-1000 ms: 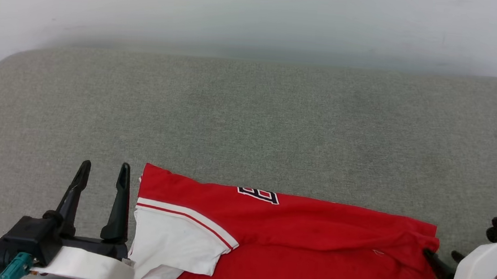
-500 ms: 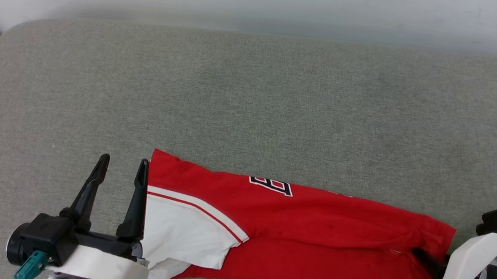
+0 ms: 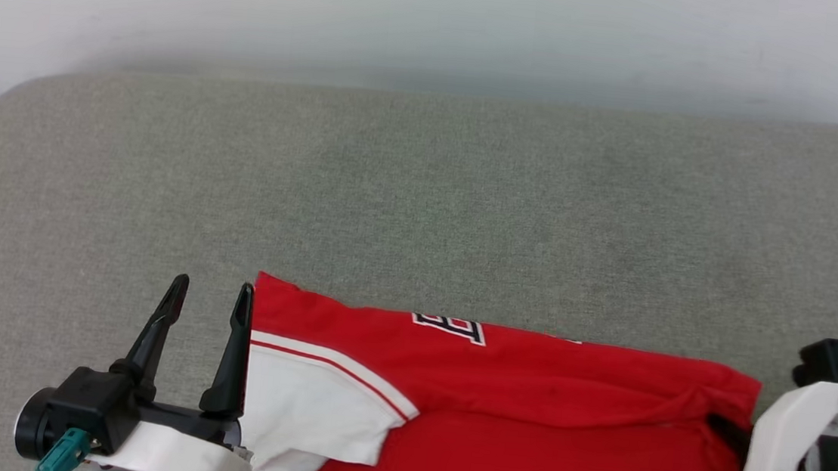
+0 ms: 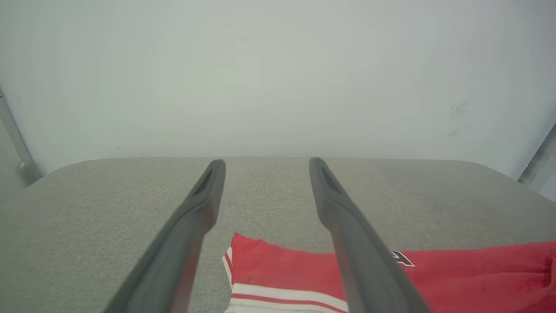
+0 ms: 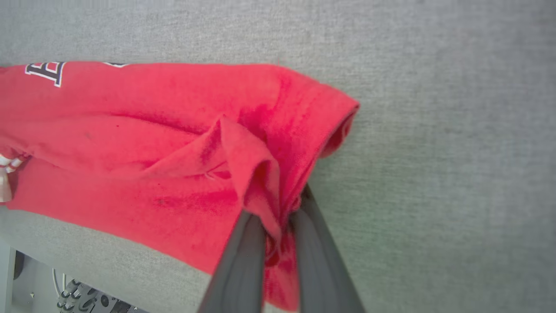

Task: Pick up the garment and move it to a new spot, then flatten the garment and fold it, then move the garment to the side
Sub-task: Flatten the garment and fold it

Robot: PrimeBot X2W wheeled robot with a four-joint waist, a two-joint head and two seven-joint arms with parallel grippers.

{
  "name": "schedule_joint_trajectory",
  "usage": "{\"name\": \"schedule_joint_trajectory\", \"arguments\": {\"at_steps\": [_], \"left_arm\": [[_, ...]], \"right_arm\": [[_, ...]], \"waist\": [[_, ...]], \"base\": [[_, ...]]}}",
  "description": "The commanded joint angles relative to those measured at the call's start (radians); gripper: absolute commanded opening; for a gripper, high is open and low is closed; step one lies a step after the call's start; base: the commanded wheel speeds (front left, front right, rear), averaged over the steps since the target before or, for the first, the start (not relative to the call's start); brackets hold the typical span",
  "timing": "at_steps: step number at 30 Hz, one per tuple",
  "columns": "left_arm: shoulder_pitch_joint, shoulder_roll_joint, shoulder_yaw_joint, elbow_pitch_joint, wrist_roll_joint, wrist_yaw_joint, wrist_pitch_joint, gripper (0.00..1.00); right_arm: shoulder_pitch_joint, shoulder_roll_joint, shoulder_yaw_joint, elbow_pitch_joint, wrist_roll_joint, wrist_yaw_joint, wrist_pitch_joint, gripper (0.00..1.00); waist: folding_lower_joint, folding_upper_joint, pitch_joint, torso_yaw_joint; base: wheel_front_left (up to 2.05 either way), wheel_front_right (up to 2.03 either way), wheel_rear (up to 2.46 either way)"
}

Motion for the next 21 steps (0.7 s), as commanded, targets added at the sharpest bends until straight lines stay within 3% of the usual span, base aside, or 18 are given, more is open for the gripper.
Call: {"name": "schedule_joint_trajectory", "arguments": {"at_steps": [1, 8, 12, 21], "left_arm": [[0.011, 0.001, -0.003, 0.002, -0.002, 0.005, 0.0, 1.0], [0.031, -0.001, -0.014, 0.002, -0.004, 0.011, 0.004, 1.0], [0.035, 0.0, -0.018, 0.003, -0.005, 0.012, 0.006, 1.0], [0.036, 0.002, -0.036, 0.002, -0.005, 0.009, 0.019, 1.0]], "right_arm": [[0.001, -0.021, -0.02, -0.003, -0.006, -0.001, 0.004, 0.0], [0.037, -0.071, -0.171, -0.02, -0.022, -0.001, 0.061, 0.0], [0.043, -0.049, -0.236, -0.044, -0.008, -0.001, 0.118, 0.0], [0.025, 0.209, -0.335, -0.142, 0.321, -0.001, 0.417, 0.0]], "waist": [[-0.0001, 0.0, -0.011, -0.007], [-0.0001, 0.0, -0.037, -0.019], [-0.0001, 0.0, -0.046, -0.022], [-0.0001, 0.0, -0.067, -0.013]], "base": [[0.0, 0.0, 0.0], [0.0, 0.0, 0.0], [0.0, 0.0, 0.0], [0.0, 0.0, 0.0]]}}
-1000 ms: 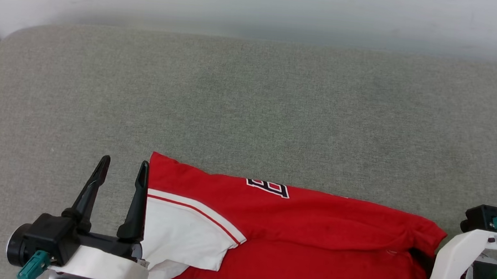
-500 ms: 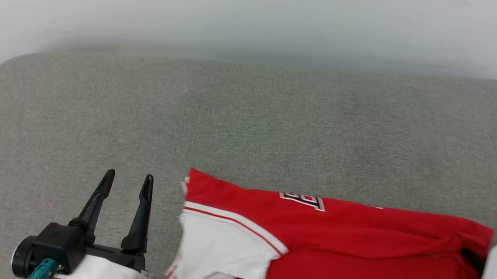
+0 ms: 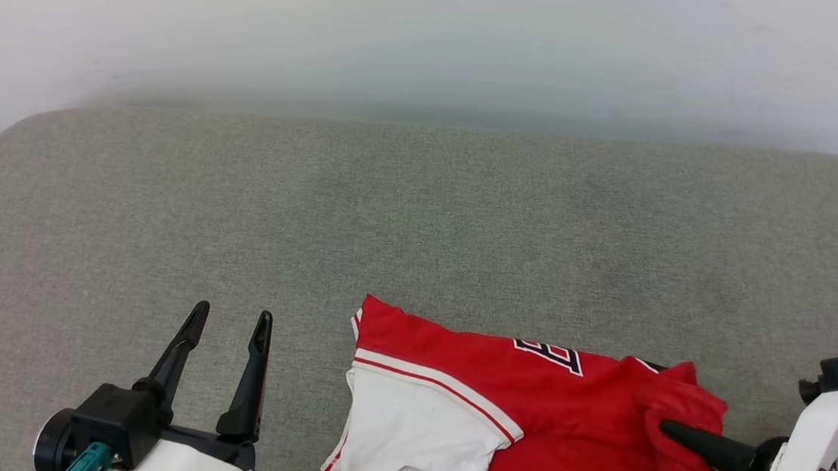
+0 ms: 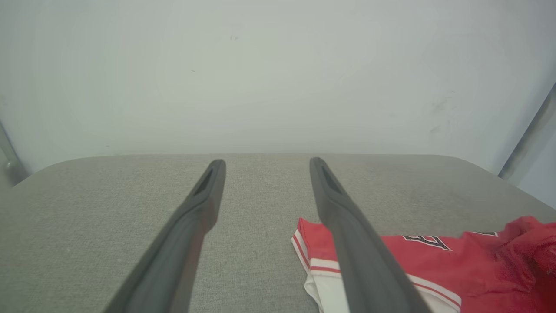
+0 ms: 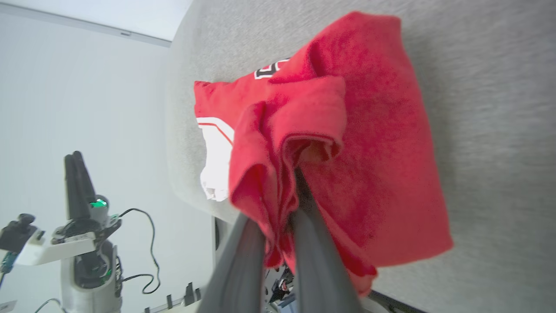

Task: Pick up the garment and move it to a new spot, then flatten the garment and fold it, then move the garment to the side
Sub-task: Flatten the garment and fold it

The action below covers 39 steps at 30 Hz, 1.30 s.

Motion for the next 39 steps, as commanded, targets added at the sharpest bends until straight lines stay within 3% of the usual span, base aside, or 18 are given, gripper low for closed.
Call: {"name": "schedule_joint_trajectory", "arguments": {"at_steps": [1, 5, 9, 19, 28, 29, 31, 36, 39], "left_arm": [[-0.001, 0.003, -0.002, -0.002, 0.001, 0.0, 0.003, 1.0], [-0.02, 0.002, -0.013, -0.007, 0.003, -0.008, 0.01, 1.0], [-0.042, -0.002, -0.021, -0.01, 0.003, -0.014, 0.01, 1.0], [-0.101, -0.02, -0.034, 0.018, -0.003, -0.038, -0.006, 1.0], [-0.142, -0.037, -0.038, 0.047, 0.002, -0.056, -0.021, 1.0], [-0.145, -0.04, -0.038, 0.051, 0.003, -0.057, -0.023, 1.0], [-0.148, -0.044, -0.039, 0.059, 0.003, -0.061, -0.025, 1.0], [-0.141, -0.046, -0.037, 0.074, 0.005, -0.063, -0.029, 1.0], [-0.137, -0.044, -0.042, 0.084, 0.004, -0.067, -0.03, 1.0]], "right_arm": [[-0.012, 0.004, -0.005, -0.002, 0.013, 0.0, 0.008, 0.0], [-0.034, 0.047, 0.0, 0.026, 0.127, 0.0, 0.064, 0.0], [-0.058, 0.055, 0.078, 0.08, 0.226, 0.0, 0.049, 0.0], [-0.141, 0.053, 0.413, 0.222, 0.419, 0.0, -0.169, 0.0], [-0.229, 0.053, 0.561, 0.336, 0.392, 0.0, -0.366, 0.0], [-0.235, 0.053, 0.574, 0.339, 0.389, 0.0, -0.381, 0.26], [-0.243, 0.053, 0.598, 0.34, 0.381, 0.0, -0.409, 1.0], [-0.257, 0.04, 0.659, 0.292, 0.345, 0.0, -0.468, 1.0], [-0.26, -0.012, 0.735, 0.209, 0.252, 0.0, -0.544, 1.0]], "waist": [[0.0, 0.0, 0.001, 0.004], [0.0, 0.0, 0.015, 0.026], [0.0, 0.0, 0.042, 0.055], [0.0, 0.0, 0.111, 0.119], [0.0, 0.0, 0.151, 0.139], [0.0, 0.0, 0.153, 0.139], [0.0, 0.0, 0.154, 0.139], [0.0, 0.0, 0.141, 0.129], [0.0, 0.0, 0.127, 0.121]], "base": [[0.0, 0.0, 0.0], [0.0, 0.0, 0.0], [0.0, 0.0, 0.0], [0.0, 0.0, 0.0], [0.0, 0.0, 0.0], [0.0, 0.0, 0.0], [0.0, 0.0, 0.0], [0.0, 0.0, 0.0], [0.0, 0.0, 0.0]]}}
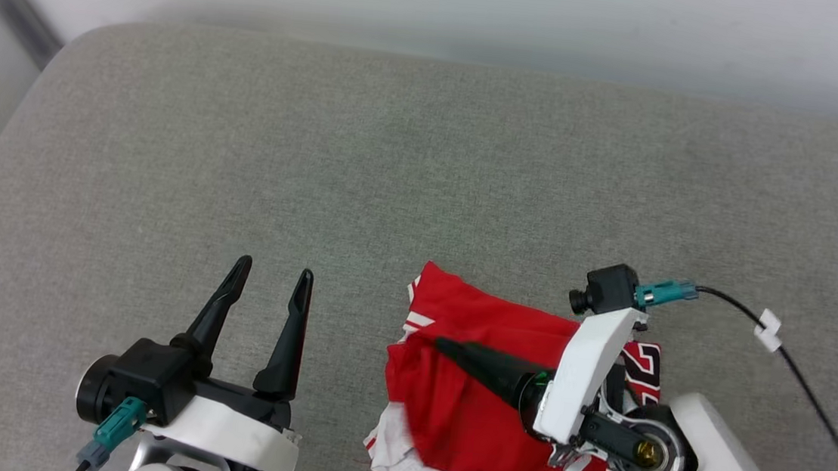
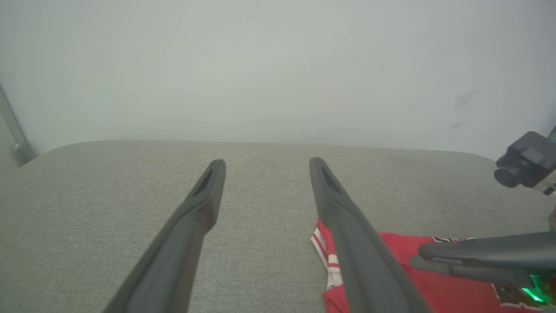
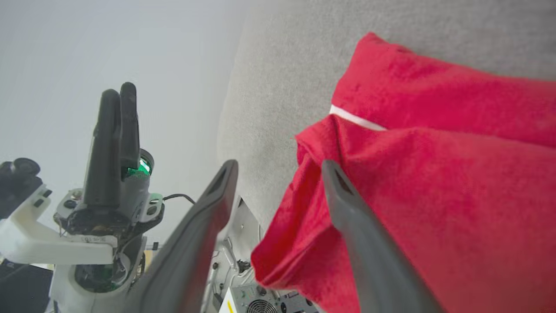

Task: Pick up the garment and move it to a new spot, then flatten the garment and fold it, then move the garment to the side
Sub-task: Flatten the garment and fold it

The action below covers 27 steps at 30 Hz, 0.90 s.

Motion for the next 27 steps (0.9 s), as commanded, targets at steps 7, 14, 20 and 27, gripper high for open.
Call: {"name": "schedule_joint_trajectory", "arguments": {"at_steps": [7, 14, 20, 27], "left_arm": [[0.017, 0.007, 0.01, 0.014, -0.003, 0.009, -0.006, 1.0], [0.051, 0.017, 0.039, 0.017, 0.001, 0.032, -0.007, 1.0], [0.087, 0.025, 0.063, 0.013, -0.001, 0.058, -0.009, 1.0], [0.126, 0.027, 0.082, 0.014, -0.002, 0.089, -0.01, 1.0]], "right_arm": [[0.007, -0.178, 0.106, -0.089, -0.4, 0.0, -0.334, 1.0], [0.093, -0.205, -0.101, -0.086, -0.724, 0.0, -0.516, 1.0], [0.208, -0.154, -0.344, -0.199, -0.906, 0.0, -0.602, 1.0], [0.32, -0.065, -0.423, -0.365, -0.989, 0.0, -0.627, 1.0]], "waist": [[0.0, 0.0, -0.043, -0.042], [0.0, 0.0, -0.078, -0.101], [0.0, 0.0, -0.111, -0.15], [0.0, 0.0, -0.158, -0.177]], "base": [[0.0, 0.0, 0.0], [0.0, 0.0, 0.0], [0.0, 0.0, 0.0], [0.0, 0.0, 0.0]]}}
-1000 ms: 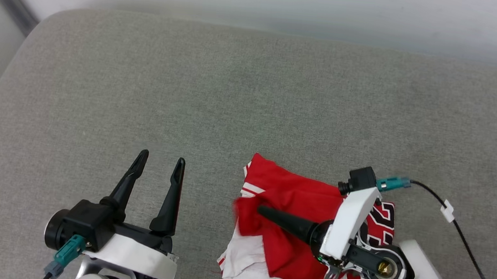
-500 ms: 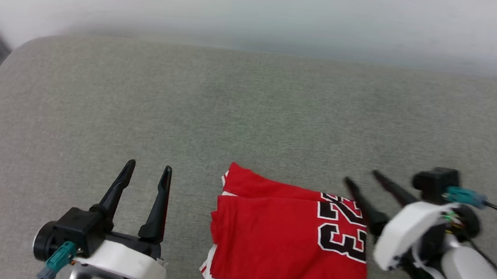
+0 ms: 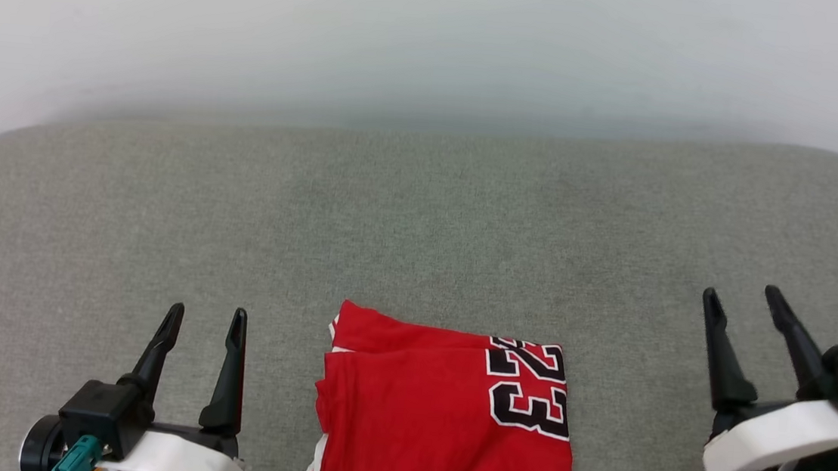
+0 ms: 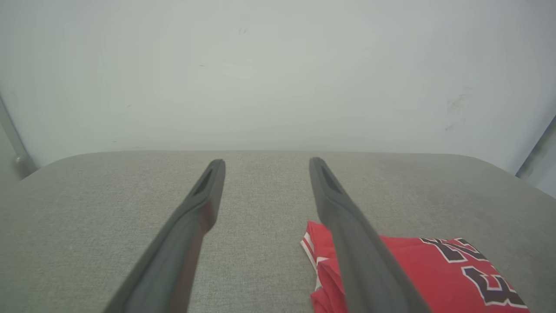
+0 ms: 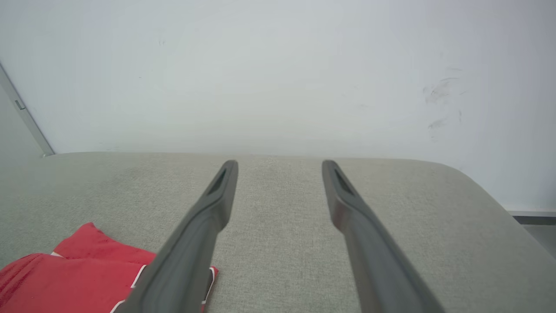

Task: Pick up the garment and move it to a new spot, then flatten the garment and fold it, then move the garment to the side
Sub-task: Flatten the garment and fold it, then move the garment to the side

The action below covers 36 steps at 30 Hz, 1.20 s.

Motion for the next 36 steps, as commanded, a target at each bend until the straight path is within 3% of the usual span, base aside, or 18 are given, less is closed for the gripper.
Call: {"name": "schedule_joint_trajectory", "arguments": {"at_steps": [1, 12, 25, 29, 36], "left_arm": [[0.022, 0.0, 0.008, 0.001, -0.001, 0.012, -0.005, 1.0], [0.081, 0.001, 0.031, 0.02, -0.009, 0.038, -0.006, 1.0], [0.067, -0.006, 0.036, 0.026, 0.006, 0.035, -0.007, 1.0], [0.055, -0.014, 0.038, 0.021, 0.008, 0.032, -0.007, 1.0], [0.017, -0.045, 0.056, -0.021, 0.029, 0.013, -0.007, 1.0]], "right_arm": [[0.045, 0.026, 0.009, -0.042, -0.014, 0.0, 0.005, 1.0], [0.165, 0.074, 0.016, -0.175, -0.036, 0.0, 0.048, 1.0], [0.182, 0.089, -0.008, -0.203, -0.05, 0.0, 0.106, 1.0], [0.175, 0.09, -0.059, -0.184, 0.019, 0.0, 0.133, 1.0], [0.14, -0.019, -0.142, -0.073, 0.246, 0.0, 0.276, 1.0]], "waist": [[0.0001, -0.0001, -0.028, -0.009], [0.0001, -0.0001, -0.068, 0.0], [0.0001, -0.0001, -0.058, 0.005], [0.0001, -0.0001, -0.048, 0.016], [0.0001, -0.0001, 0.011, 0.065]], "base": [[0.0, 0.0, 0.0], [0.0, 0.0, 0.0], [0.0, 0.0, 0.0], [0.0, 0.0, 0.0], [0.0, 0.0, 0.0]]}}
